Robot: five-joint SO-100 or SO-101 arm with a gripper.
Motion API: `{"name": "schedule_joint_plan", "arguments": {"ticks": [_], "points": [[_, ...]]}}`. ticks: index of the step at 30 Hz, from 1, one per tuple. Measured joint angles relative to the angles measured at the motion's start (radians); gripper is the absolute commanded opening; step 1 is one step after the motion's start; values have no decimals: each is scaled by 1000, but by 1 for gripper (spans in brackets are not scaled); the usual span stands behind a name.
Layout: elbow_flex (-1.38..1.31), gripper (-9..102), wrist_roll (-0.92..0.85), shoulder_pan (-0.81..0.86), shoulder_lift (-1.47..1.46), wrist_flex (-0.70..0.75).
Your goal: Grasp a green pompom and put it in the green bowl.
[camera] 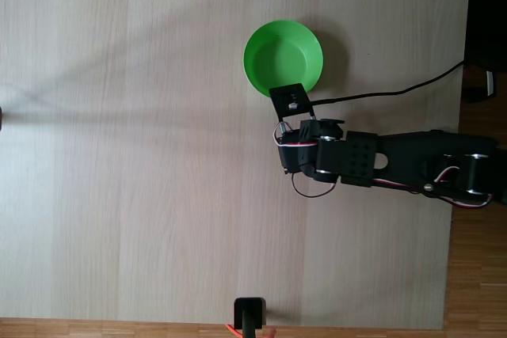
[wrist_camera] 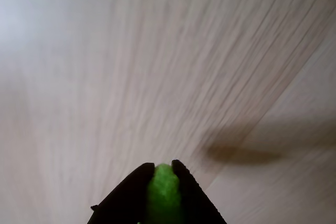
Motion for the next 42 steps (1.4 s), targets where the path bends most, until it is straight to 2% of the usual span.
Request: {"name": "schedule_joint_plan", "arguments": {"ticks": [8,17,25,32,42], "points": [[0,0,0,78,161,0],[0,0,-3,258,287,-2],[-138,0,-3,407,247,2],[-270,1,-18,445,155,2],[-275,18,-58,456,137,2]]}}
